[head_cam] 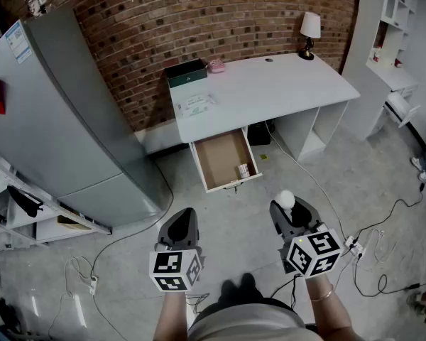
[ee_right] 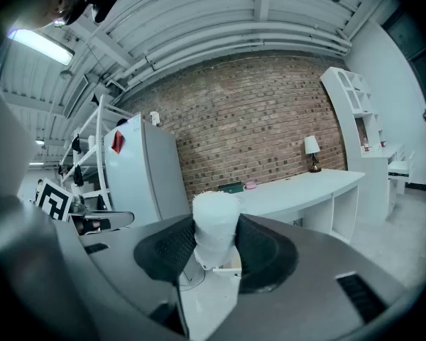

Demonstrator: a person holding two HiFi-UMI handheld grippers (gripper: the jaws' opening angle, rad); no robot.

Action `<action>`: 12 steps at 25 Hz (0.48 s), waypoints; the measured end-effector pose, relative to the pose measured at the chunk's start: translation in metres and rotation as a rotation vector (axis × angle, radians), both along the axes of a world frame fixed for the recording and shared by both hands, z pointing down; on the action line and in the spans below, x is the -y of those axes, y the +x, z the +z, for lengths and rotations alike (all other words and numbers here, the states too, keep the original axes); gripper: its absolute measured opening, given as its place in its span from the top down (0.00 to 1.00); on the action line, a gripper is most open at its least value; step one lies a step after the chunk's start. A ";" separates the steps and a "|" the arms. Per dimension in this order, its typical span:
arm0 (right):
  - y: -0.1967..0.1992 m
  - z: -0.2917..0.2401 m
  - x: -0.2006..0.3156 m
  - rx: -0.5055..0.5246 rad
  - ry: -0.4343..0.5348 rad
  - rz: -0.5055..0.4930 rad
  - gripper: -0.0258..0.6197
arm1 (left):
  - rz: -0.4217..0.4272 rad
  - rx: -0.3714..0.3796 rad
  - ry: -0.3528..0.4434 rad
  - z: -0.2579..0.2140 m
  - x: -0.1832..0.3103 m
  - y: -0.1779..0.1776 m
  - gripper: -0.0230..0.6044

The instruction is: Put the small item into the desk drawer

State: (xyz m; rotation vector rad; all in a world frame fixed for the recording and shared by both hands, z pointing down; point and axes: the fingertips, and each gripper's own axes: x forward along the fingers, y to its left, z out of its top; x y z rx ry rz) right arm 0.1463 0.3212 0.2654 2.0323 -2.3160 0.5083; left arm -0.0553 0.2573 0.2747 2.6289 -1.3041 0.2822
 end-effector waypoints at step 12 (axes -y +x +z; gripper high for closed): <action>0.015 0.002 0.014 0.024 -0.009 -0.042 0.69 | -0.024 0.021 -0.008 0.003 0.011 0.015 0.93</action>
